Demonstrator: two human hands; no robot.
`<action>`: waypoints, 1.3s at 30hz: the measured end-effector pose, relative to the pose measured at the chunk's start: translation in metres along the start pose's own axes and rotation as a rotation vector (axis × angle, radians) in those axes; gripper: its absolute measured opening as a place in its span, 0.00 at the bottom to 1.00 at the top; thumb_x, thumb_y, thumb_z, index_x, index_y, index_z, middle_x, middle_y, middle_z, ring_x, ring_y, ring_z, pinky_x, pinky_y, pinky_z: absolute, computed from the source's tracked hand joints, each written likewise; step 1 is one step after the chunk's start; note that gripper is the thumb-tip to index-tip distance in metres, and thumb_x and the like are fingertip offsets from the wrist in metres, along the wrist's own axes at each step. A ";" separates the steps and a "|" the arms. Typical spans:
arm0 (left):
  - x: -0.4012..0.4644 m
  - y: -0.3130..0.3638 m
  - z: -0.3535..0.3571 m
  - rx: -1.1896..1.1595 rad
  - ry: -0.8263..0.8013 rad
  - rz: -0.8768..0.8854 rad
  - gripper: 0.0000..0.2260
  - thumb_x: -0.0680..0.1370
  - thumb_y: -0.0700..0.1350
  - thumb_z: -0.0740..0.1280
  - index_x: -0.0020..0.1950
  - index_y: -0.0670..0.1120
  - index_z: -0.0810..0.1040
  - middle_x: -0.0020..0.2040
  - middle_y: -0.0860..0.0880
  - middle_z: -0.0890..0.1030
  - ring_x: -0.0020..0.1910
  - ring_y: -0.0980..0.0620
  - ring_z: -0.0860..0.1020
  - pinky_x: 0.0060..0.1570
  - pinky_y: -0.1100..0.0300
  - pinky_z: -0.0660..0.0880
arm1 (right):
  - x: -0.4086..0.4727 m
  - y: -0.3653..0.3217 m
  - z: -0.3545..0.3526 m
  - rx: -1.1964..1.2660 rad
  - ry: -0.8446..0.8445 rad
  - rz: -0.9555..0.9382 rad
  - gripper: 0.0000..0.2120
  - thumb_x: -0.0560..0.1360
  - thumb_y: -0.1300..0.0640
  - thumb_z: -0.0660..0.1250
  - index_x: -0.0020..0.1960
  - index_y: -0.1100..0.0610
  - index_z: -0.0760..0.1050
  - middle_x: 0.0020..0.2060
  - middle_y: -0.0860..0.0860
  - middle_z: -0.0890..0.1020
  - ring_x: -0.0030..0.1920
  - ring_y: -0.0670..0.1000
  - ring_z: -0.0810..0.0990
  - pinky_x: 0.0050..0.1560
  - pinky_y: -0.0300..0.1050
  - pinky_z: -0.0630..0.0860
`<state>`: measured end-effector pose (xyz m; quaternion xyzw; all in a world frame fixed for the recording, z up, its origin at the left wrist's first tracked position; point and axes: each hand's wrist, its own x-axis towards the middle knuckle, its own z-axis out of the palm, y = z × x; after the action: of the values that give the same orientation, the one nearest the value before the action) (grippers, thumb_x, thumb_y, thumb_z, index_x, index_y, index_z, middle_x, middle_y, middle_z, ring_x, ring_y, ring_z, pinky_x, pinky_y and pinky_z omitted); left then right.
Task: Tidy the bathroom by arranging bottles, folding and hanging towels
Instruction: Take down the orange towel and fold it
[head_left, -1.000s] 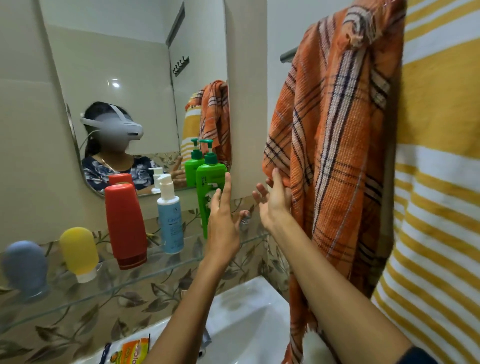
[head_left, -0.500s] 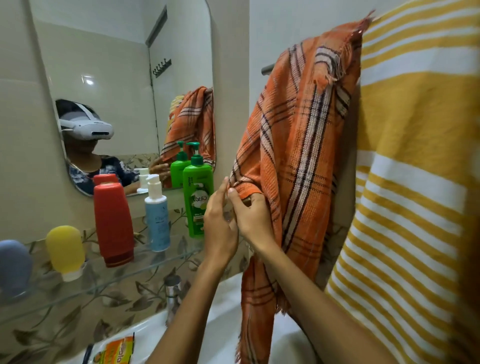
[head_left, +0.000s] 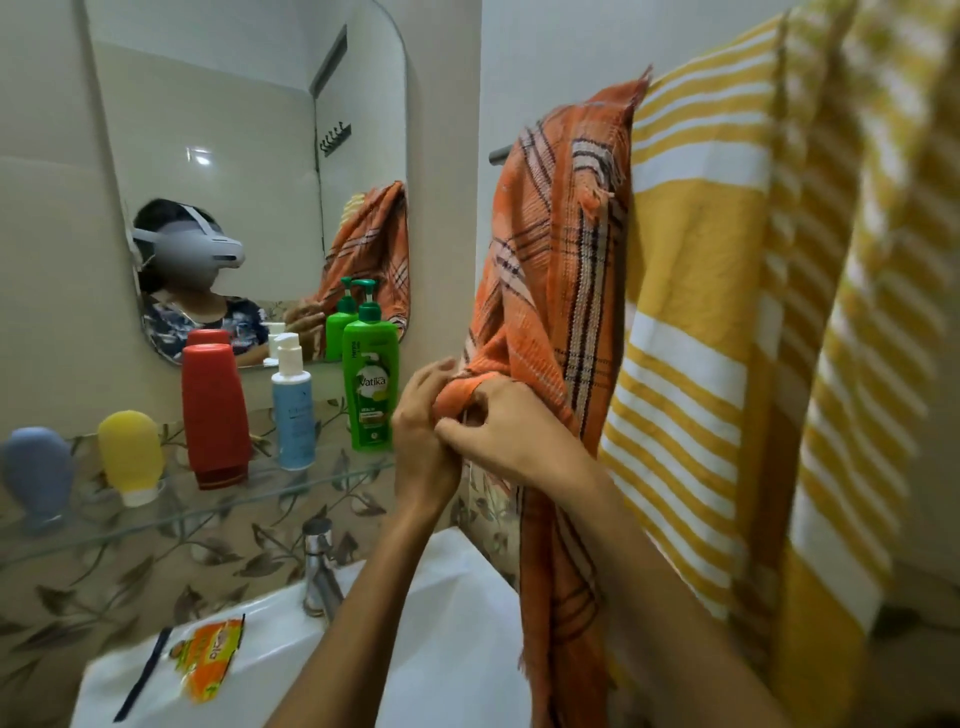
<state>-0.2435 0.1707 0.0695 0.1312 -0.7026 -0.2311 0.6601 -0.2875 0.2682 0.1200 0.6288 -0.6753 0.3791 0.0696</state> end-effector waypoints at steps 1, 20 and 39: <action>-0.003 0.004 -0.001 -0.007 0.030 -0.037 0.12 0.73 0.33 0.66 0.55 0.41 0.78 0.55 0.44 0.79 0.52 0.52 0.76 0.50 0.68 0.73 | -0.009 -0.006 -0.013 -0.009 -0.059 -0.038 0.12 0.72 0.53 0.67 0.29 0.50 0.75 0.28 0.48 0.80 0.31 0.47 0.80 0.35 0.41 0.78; -0.058 0.081 -0.075 -0.212 0.173 -0.270 0.12 0.75 0.31 0.64 0.55 0.44 0.73 0.46 0.58 0.81 0.41 0.65 0.79 0.37 0.73 0.75 | 0.017 -0.017 -0.041 0.126 0.225 0.142 0.24 0.77 0.56 0.59 0.72 0.57 0.64 0.68 0.60 0.72 0.67 0.62 0.70 0.64 0.46 0.65; -0.065 0.119 -0.137 -0.186 -0.029 -0.302 0.13 0.66 0.44 0.67 0.46 0.59 0.79 0.38 0.59 0.84 0.39 0.64 0.81 0.37 0.72 0.76 | -0.026 -0.054 -0.053 0.697 0.636 0.170 0.06 0.74 0.49 0.65 0.39 0.49 0.74 0.36 0.42 0.79 0.37 0.41 0.76 0.39 0.36 0.69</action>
<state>-0.0873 0.2842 0.0750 0.1701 -0.6600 -0.3935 0.6169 -0.2538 0.3244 0.1654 0.4103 -0.5021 0.7608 0.0264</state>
